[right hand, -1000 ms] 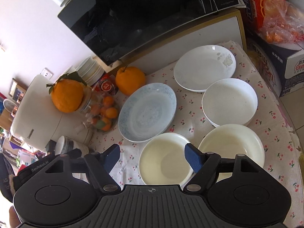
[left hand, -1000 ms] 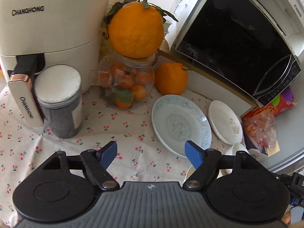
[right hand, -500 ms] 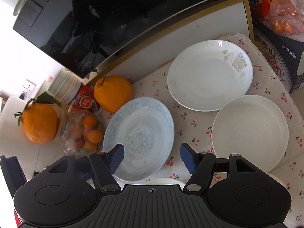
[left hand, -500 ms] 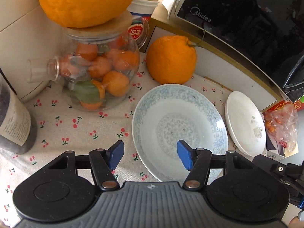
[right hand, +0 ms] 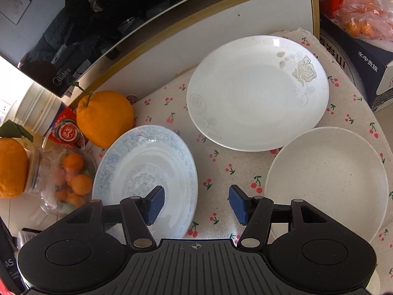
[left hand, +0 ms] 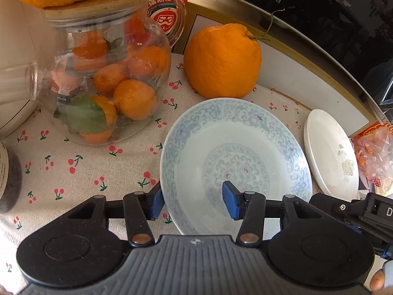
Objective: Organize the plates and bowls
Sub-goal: 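Move both grippers to the smaller blue plate and grasp its rim, then lift the smaller blue plate with both grippers and carry it onto the first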
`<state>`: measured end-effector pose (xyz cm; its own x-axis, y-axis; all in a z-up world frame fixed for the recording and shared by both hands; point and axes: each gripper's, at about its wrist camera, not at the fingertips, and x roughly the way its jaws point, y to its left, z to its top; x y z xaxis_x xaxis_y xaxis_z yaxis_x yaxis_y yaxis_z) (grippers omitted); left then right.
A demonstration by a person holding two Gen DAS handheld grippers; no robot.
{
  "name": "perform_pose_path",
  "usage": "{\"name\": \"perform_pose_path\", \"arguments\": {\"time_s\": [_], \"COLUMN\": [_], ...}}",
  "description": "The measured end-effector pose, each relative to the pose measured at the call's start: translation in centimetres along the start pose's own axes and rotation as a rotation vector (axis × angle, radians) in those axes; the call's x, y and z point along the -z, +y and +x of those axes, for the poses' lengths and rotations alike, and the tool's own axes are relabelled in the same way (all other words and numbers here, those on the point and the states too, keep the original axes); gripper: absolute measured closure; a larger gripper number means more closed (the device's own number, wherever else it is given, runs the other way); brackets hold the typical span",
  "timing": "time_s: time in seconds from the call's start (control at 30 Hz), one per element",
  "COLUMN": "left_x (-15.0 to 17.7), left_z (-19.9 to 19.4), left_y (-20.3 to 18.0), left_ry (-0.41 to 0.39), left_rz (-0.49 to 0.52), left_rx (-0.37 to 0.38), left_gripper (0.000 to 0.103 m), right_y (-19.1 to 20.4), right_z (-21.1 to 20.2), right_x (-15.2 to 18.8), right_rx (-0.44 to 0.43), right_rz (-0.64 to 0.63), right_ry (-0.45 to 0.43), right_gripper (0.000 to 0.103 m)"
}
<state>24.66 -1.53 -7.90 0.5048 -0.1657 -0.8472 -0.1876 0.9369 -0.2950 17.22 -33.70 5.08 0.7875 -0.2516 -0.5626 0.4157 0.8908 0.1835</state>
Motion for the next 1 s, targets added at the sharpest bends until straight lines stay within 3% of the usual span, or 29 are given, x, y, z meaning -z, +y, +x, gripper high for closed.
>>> {"name": "perform_pose_path", "arguments": {"time_s": [0.1, 0.5, 0.67, 0.87, 0.97, 1.0], "left_x": [-0.2, -0.4, -0.4, -0.5, -0.6, -0.6], "left_z": [-0.1, -0.5, -0.6, -0.8, -0.9, -0.9], "left_y": [0.2, 1.4, 1.8, 2.5, 2.6, 2.6], "left_ry": [-0.002, -0.01, -0.013, -0.013, -0.019, -0.02], "left_rz": [-0.014, -0.048, -0.047, -0.063, -0.059, -0.057], "left_rx": [0.003, 0.023, 0.019, 0.031, 0.032, 0.03], "left_gripper": [0.06, 0.074, 0.083, 0.086, 0.086, 0.086], "right_y": [-0.1, -0.9, -0.1, -0.5, -0.8, -0.7], "right_z": [0.5, 1.5, 2.3, 1.2, 0.2, 0.4], "right_x": [0.0, -0.1, 0.2, -0.3, -0.9, -0.9], "right_rx": [0.011, -0.004, 0.023, 0.028, -0.043, -0.032], "right_rz": [0.006, 0.051, 0.02, 0.018, 0.024, 0.014], "right_ry": [0.007, 0.024, 0.033, 0.027, -0.004, -0.001], "right_gripper": [0.047, 0.07, 0.074, 0.074, 0.074, 0.074]}}
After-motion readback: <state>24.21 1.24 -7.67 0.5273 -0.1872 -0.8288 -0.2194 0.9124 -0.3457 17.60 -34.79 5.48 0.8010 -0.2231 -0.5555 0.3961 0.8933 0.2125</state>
